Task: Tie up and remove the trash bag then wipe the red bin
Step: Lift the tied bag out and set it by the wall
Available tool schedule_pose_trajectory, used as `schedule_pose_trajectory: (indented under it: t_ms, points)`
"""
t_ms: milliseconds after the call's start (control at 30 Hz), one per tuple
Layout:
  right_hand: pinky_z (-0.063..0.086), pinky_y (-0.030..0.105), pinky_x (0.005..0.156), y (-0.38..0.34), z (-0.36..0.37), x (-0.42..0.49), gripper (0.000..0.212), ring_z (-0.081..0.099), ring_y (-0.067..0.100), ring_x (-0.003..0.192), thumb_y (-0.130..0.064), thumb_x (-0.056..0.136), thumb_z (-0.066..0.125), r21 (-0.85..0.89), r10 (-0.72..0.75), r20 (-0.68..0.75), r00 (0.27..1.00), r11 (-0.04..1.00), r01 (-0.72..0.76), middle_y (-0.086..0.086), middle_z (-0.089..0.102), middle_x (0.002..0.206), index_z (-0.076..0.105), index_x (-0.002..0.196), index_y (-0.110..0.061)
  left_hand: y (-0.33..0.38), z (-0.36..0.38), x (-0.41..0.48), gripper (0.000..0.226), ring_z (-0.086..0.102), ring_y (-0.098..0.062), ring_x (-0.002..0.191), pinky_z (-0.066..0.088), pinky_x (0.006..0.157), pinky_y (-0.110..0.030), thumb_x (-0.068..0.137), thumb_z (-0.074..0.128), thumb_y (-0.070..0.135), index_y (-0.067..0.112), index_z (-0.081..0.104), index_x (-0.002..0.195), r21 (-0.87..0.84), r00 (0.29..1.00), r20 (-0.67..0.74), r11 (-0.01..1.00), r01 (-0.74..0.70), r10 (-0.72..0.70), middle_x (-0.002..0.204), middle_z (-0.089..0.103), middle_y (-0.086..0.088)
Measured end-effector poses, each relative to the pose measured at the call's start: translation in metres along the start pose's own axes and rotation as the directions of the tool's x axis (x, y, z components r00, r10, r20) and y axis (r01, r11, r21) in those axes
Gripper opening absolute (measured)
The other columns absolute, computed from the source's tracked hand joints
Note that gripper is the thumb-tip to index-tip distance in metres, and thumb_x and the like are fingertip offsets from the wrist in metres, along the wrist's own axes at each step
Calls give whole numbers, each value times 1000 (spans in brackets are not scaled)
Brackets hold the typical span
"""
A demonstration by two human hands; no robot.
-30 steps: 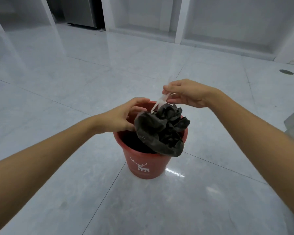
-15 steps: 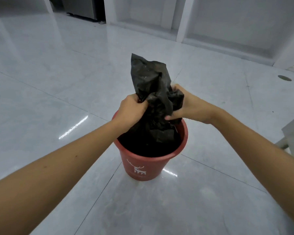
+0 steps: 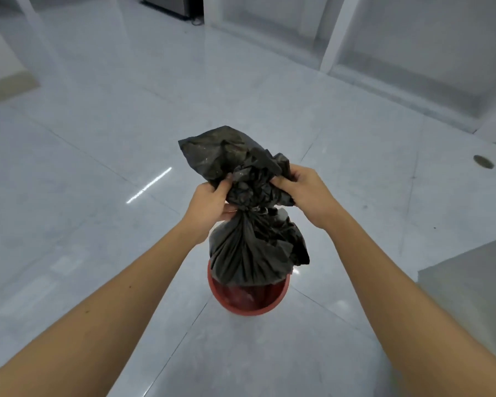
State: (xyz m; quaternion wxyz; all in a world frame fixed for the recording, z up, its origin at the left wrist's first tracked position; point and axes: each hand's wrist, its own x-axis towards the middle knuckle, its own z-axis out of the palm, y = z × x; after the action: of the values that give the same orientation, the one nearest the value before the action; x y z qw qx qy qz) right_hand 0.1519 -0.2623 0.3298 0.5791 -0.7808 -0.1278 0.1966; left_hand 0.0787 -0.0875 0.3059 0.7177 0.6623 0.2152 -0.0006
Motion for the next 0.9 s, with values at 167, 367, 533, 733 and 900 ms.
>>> schedule_pose_trajectory:
  t_ms: [167, 367, 533, 733, 900]
  points:
    - [53, 21, 62, -230, -15, -12, 12, 72, 10, 73, -18, 91, 64, -28, -29, 207, 978, 999, 35, -7, 75, 82, 73, 96, -25, 196, -52, -70, 22, 72, -27, 87, 58, 76, -35, 97, 47, 38, 23, 61, 103, -116, 1000, 11, 993, 13, -12, 103, 71, -4]
    - [57, 23, 65, -493, 35, -18, 14, 74, 15, 82, -15, 92, 62, -168, -34, 398, 917, 980, 110, 3, 76, 93, 74, 94, -22, 390, -180, -158, 28, 69, -35, 98, 57, 86, -43, 98, 47, 26, 12, 57, 120, -285, 996, 62, 958, -44, 64, 114, 70, -13]
    - [57, 23, 59, -629, 121, -27, 10, 73, 11, 72, -15, 88, 66, -217, -110, 437, 893, 950, 223, 1, 76, 83, 75, 85, -20, 483, -278, -231, 17, 71, -19, 94, 55, 85, -44, 91, 62, 33, 25, 62, 106, -94, 932, -237, 948, -304, 276, 111, 71, -2]
    - [57, 22, 54, -714, 235, -20, 13, 73, 11, 64, -18, 84, 73, -188, -264, 373, 890, 917, 351, 6, 74, 87, 74, 92, -8, 547, -395, -279, 14, 70, -15, 80, 49, 72, -32, 80, 72, 32, 26, 61, 86, 132, 654, -633, 890, -437, 415, 81, 70, 7]
    - [56, 24, 47, -764, 355, -5, 7, 69, 14, 55, -14, 82, 75, -194, -334, 419, 844, 876, 442, 4, 69, 77, 68, 81, -15, 566, -504, -290, 11, 70, -24, 89, 50, 74, -35, 79, 69, 32, 27, 61, 74, 189, 498, -781, 903, -385, 376, 88, 74, -5]
